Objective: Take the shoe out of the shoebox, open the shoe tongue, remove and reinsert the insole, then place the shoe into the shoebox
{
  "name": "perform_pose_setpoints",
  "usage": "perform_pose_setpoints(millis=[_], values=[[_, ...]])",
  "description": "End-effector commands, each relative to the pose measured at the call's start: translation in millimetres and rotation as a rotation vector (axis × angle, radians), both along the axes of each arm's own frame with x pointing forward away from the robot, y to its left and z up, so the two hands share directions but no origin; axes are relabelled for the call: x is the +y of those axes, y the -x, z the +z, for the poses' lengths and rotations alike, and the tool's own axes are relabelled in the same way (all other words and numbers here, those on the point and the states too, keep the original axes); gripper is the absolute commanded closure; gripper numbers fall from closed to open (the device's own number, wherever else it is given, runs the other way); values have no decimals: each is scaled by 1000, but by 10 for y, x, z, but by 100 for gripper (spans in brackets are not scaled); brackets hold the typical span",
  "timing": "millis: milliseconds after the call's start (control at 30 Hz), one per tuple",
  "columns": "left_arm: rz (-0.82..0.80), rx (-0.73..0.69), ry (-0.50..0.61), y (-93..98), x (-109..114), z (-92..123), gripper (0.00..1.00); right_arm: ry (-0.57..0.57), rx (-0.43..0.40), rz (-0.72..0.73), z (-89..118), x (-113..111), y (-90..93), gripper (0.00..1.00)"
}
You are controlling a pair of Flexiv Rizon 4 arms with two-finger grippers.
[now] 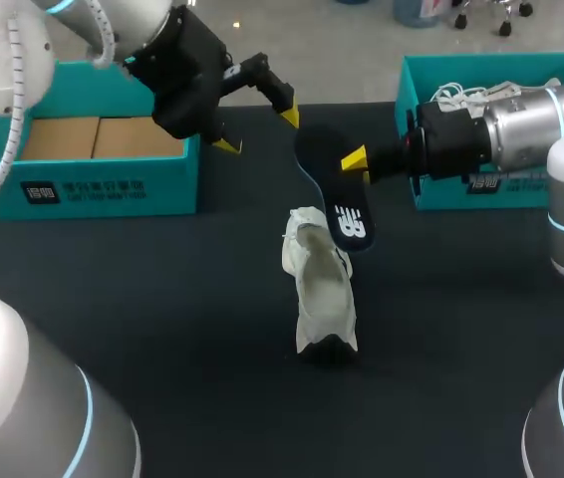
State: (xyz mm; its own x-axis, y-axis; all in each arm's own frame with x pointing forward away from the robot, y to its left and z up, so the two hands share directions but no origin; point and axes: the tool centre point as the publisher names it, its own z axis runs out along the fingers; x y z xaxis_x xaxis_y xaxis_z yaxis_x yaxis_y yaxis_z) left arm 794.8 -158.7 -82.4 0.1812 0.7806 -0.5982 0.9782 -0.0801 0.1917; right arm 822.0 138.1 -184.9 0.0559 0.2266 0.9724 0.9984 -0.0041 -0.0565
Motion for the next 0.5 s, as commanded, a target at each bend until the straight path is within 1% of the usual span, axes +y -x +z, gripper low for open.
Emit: perform_pose_setpoints(millis=[33, 100, 133, 233, 300, 467, 500], values=[[-33, 7, 183, 19, 36, -49, 0, -2, 5, -2, -34, 13, 11, 100], [-33, 7, 183, 19, 36, -49, 0, -4, 6, -2, -39, 13, 13, 100], [-25, 27, 224, 26, 23, -87, 0, -5, 7, -3, -42, 10, 17, 100], [34, 22, 318, 14, -7, -206, 0, -8, 7, -5, -42, 6, 20, 100], [64, -10, 362, -15, -33, -263, 0, -7, 9, -5, -45, 1, 20, 100], [112, -67, 547, -57, -108, -211, 0, -7, 8, -2, -37, -8, 3, 100], [120, -89, 570, -66, -121, -201, 0, -7, 7, -1, -35, -10, 0, 100]])
